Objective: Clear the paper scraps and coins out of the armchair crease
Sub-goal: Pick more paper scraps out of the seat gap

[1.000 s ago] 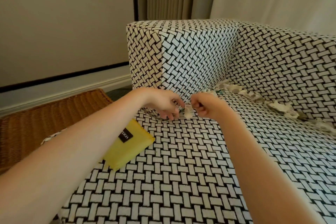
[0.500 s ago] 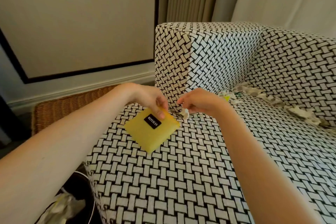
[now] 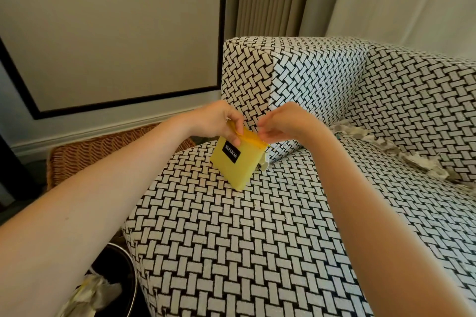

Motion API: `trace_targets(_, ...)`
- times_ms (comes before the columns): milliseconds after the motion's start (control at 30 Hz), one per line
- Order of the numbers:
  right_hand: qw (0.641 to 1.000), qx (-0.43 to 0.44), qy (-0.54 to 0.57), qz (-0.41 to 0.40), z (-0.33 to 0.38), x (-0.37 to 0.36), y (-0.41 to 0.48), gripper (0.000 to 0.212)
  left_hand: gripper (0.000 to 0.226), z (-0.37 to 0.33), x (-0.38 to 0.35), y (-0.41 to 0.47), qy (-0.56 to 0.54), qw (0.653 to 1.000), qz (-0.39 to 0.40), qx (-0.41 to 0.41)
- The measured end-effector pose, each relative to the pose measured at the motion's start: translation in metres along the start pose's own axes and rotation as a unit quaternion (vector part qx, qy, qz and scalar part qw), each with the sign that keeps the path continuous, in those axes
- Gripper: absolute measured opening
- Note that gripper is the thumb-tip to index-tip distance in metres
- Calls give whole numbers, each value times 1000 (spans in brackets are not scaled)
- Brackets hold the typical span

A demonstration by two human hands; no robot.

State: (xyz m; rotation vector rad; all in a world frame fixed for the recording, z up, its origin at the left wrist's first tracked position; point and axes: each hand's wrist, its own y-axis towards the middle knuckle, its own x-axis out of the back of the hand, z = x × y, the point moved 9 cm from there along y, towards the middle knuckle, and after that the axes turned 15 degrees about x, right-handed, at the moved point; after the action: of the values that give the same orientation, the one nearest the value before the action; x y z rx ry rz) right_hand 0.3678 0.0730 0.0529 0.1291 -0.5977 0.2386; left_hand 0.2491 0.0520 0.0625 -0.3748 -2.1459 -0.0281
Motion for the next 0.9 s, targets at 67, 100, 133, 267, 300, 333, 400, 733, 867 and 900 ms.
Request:
trace_targets(67,995,-4,-82,-52,-15,8,-1,10,24,1,4,2,6,1000,-7,8)
trace_targets(100,989,-2,-133,-63,-21,10,-3,13,23,2,6,4,5,1000,-12,14)
trace_targets(133,984,-1,-171,-54,-26,7,-6,16,22,4,8,6,7,1000,-22,18)
trace_targets(267,977,-28,-206,43,-47,-26,-17,26,18,4,8,15,42,997,-70,13)
trace_targets(300,977,-33,-211,27,-53,-26,-17,25,22,5,6,16,59,995,-75,13)
trace_targets(333,976,-35,-215,5,-57,-23,-17,21,29,5,4,18,77,994,-77,14)
trace_targets(400,981,-65,-185,-9,-72,-17,-15,24,32,-3,6,14,52,992,-113,-2)
trace_targets(733,981,-96,-165,-42,-105,38,-9,12,30,-61,-112,24,14,995,-101,8)
trace_targets(867,987,-91,-96,-94,-122,61,-10,16,51,-32,-140,62,43,985,2,165)
trace_targets(900,986,-94,-81,-109,-126,66,-10,26,52,-31,-144,68,33,984,15,176)
